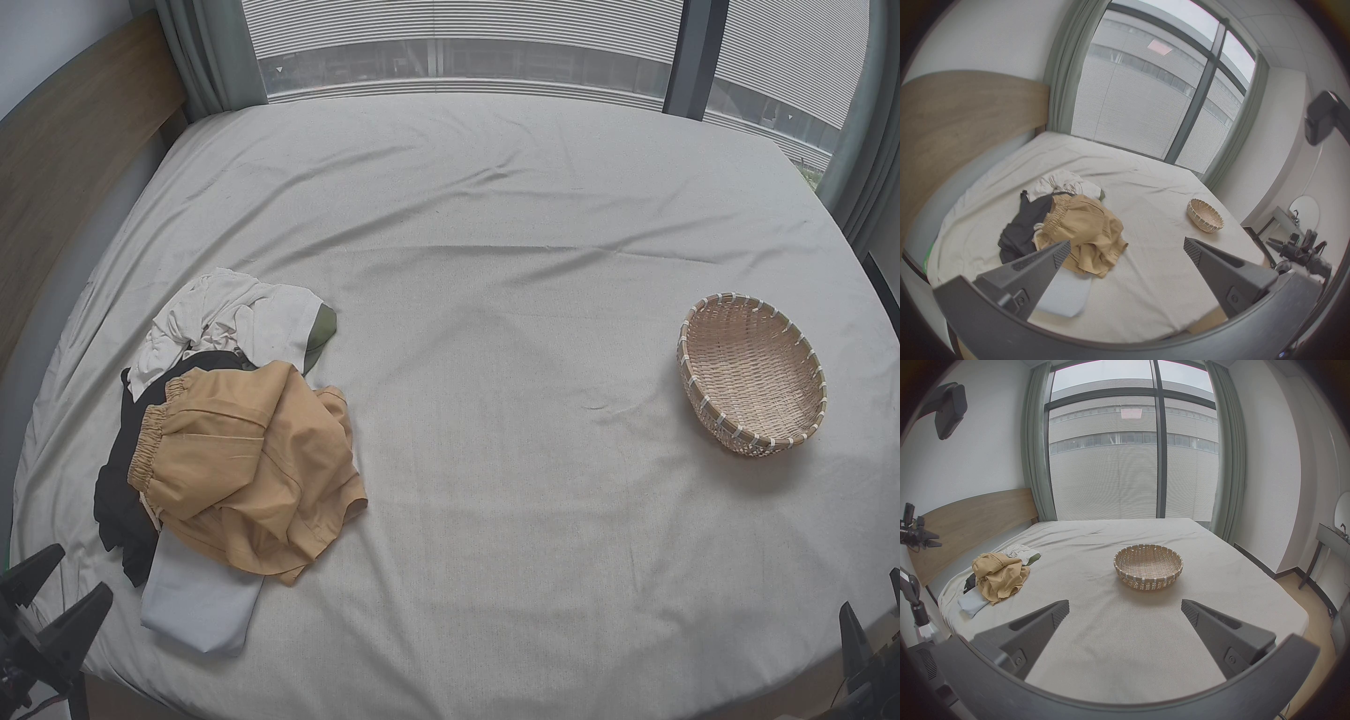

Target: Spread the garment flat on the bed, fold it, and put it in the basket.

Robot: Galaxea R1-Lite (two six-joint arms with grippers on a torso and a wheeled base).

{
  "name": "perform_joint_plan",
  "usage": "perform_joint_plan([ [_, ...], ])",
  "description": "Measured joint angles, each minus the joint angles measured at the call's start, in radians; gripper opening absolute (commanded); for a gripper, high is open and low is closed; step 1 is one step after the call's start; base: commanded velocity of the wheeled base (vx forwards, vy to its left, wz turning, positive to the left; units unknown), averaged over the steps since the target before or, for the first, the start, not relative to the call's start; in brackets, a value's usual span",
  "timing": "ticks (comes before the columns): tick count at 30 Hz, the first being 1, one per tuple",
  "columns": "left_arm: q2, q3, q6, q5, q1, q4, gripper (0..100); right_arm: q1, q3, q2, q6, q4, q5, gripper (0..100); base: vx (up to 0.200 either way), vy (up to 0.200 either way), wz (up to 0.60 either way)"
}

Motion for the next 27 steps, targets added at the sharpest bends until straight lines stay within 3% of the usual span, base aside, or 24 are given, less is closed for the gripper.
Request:
perform_joint_plan([
  [13, 0.334, 0.005, -0.153, -0.091, -0.011, -0.1, 100, -0.001, 0.0, 0.0, -0.001, 0.0, 0.0, 100, 0.0, 0.0, 0.0],
  [27, 0.636, 0.071, -0.172, -0.124, -0.011, -0.309, 100, 0.0, 0.0, 0.0, -0.001, 0.0, 0.0, 100, 0.0, 0.0, 0.0],
])
